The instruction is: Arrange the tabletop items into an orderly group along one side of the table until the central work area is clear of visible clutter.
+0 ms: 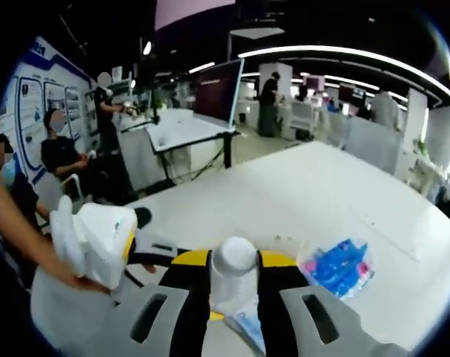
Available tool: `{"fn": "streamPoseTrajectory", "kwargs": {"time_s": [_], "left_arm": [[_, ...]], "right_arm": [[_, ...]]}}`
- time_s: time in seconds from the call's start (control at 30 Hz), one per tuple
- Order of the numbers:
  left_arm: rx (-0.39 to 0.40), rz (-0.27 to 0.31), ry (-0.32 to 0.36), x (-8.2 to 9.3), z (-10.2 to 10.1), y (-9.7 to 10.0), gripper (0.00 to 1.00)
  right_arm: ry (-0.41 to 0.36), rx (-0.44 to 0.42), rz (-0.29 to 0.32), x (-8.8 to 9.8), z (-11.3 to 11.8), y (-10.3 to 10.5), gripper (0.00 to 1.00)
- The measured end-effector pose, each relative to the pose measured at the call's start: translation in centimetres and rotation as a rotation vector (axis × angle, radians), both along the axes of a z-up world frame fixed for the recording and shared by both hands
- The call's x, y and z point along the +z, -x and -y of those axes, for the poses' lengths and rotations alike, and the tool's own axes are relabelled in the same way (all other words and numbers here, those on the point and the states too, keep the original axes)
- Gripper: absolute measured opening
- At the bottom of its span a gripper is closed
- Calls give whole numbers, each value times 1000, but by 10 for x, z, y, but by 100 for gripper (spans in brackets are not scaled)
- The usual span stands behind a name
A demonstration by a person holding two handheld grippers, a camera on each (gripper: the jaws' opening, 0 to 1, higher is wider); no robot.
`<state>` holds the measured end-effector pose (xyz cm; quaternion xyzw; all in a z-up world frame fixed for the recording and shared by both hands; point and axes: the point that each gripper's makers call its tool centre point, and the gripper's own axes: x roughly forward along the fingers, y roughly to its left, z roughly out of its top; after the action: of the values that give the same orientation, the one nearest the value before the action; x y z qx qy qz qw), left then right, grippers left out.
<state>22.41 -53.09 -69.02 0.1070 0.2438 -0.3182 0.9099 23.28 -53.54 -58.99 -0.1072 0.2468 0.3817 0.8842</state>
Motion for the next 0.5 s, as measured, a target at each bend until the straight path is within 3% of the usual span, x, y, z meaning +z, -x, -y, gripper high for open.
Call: {"fn": "streamPoseTrajectory", "kwargs": {"time_s": [0.4,0.5], "left_arm": [[8,3,56,2,-5,0,41],[4,-1,55,2,-5,0,41]], "right_arm": [[-34,72,40,6,-9,2,21],[-51,63,55,10,-5,-2,27]]}}
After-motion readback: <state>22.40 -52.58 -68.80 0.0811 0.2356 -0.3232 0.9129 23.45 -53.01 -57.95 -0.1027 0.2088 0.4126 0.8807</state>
